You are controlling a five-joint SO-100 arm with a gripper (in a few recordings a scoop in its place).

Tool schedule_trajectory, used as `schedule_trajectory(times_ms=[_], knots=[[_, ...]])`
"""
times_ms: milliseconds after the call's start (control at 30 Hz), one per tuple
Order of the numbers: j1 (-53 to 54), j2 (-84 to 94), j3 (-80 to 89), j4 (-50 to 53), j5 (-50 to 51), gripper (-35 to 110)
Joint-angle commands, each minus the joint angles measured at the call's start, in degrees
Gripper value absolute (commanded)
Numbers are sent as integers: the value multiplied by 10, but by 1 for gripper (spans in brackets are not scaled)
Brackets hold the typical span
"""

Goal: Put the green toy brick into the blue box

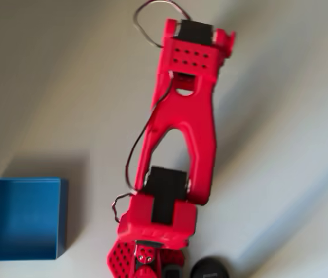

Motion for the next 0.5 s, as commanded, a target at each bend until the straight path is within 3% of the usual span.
schedule_trajectory(times_ms=[0, 467], knots=[[-59, 100, 13, 2, -30, 0], [-301, 114, 26, 3, -60, 0]])
